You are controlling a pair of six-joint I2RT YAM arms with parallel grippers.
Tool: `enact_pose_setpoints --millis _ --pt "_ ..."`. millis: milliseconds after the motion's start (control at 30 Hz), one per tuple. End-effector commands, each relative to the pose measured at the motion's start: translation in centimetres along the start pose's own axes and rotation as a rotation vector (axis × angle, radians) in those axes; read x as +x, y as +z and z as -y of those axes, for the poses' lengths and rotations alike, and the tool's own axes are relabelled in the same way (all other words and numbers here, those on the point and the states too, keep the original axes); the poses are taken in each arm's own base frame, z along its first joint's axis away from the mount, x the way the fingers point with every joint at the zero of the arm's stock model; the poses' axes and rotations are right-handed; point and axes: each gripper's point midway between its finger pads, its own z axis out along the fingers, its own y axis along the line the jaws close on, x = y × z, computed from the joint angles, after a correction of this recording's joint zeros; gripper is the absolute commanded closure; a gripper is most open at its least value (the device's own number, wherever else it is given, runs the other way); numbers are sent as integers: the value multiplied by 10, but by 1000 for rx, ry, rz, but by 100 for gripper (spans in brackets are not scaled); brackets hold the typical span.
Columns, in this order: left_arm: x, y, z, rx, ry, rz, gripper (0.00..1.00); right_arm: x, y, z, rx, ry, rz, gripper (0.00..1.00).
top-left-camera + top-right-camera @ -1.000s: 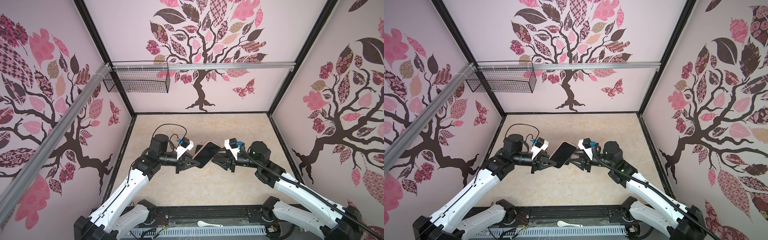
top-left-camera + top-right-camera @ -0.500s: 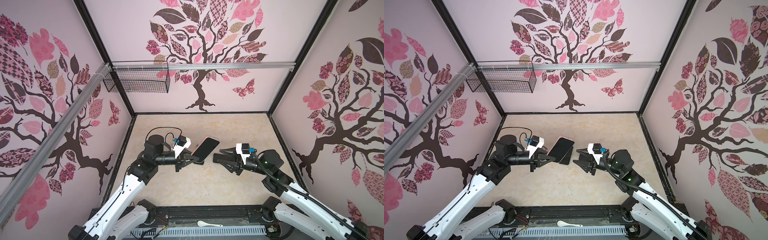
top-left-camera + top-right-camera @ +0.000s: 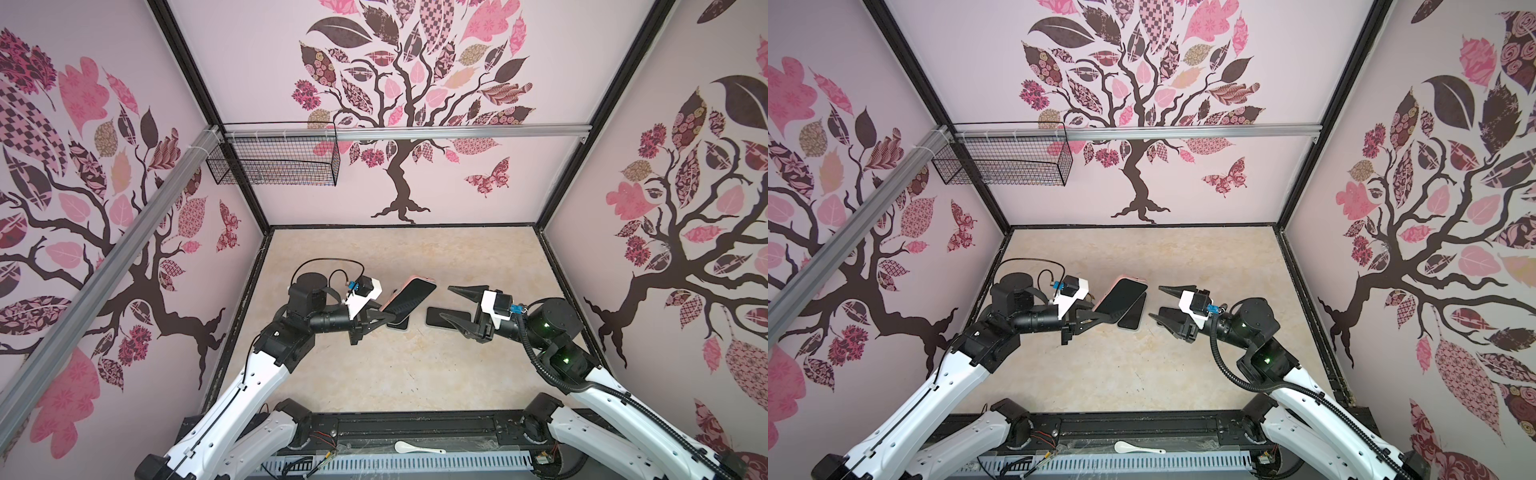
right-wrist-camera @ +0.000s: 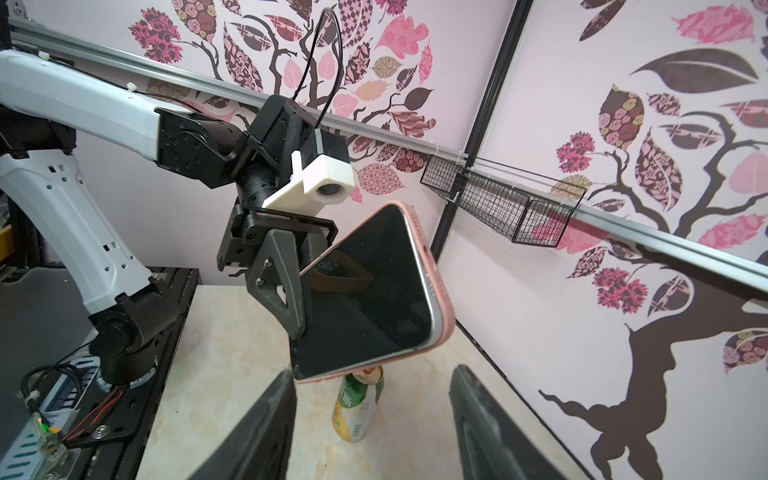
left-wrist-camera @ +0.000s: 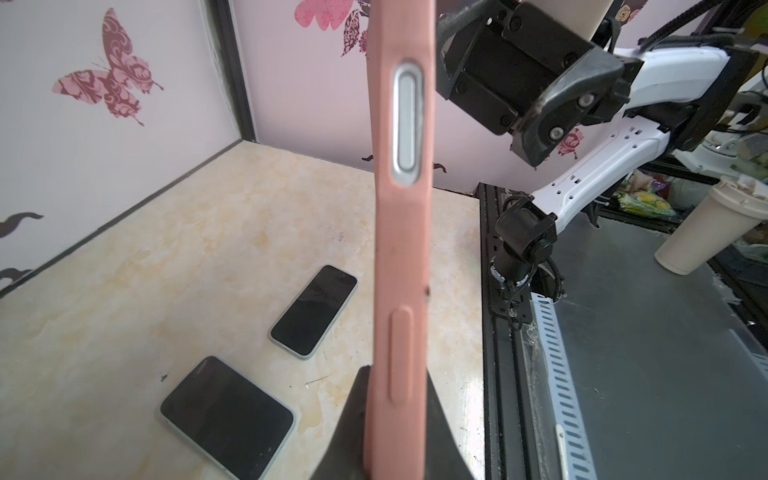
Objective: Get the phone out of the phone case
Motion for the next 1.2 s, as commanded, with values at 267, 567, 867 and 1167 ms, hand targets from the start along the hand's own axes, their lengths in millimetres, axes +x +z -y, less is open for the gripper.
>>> enact_pose_setpoints --millis 267,567,867,1167 --pt "-8 4 -20 -104 274 38 100 -22 2 -5 -48 -147 58 38" --pt "-11 1 -16 -121 329 70 100 -21 7 -2 -44 -162 77 38" --pt "-12 2 -9 -79 330 78 100 -17 16 5 -35 -129 63 40" --pt "-10 3 -6 -60 330 69 100 -21 17 5 -42 -122 79 41"
